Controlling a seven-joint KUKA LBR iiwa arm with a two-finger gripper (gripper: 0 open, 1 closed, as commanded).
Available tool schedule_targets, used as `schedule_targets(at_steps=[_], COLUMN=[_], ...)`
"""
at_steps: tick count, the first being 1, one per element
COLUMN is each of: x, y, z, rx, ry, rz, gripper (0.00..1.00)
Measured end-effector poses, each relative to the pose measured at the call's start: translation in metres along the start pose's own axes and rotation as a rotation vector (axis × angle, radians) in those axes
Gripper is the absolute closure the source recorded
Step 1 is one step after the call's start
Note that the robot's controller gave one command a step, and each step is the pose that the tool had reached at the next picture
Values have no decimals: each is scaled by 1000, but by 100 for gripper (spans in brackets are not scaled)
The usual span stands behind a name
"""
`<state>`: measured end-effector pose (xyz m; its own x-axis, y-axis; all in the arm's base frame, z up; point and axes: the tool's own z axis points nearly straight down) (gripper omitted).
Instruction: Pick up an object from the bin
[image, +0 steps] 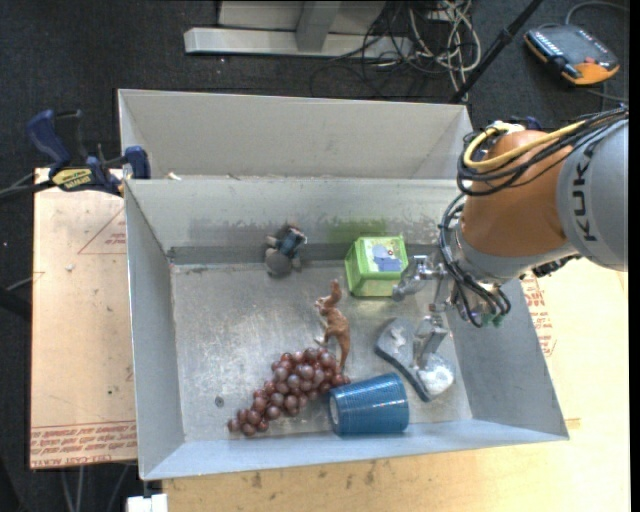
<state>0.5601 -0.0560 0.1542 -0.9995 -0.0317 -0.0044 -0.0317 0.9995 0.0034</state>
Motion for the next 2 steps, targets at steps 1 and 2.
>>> schedule_targets(at_steps=[1,2], x=[-7,1], y=[-34,-47], z=[-34,-27], rx=[2,8], ry=[8,-10], rz=[-4,-277], gripper=[0,0])
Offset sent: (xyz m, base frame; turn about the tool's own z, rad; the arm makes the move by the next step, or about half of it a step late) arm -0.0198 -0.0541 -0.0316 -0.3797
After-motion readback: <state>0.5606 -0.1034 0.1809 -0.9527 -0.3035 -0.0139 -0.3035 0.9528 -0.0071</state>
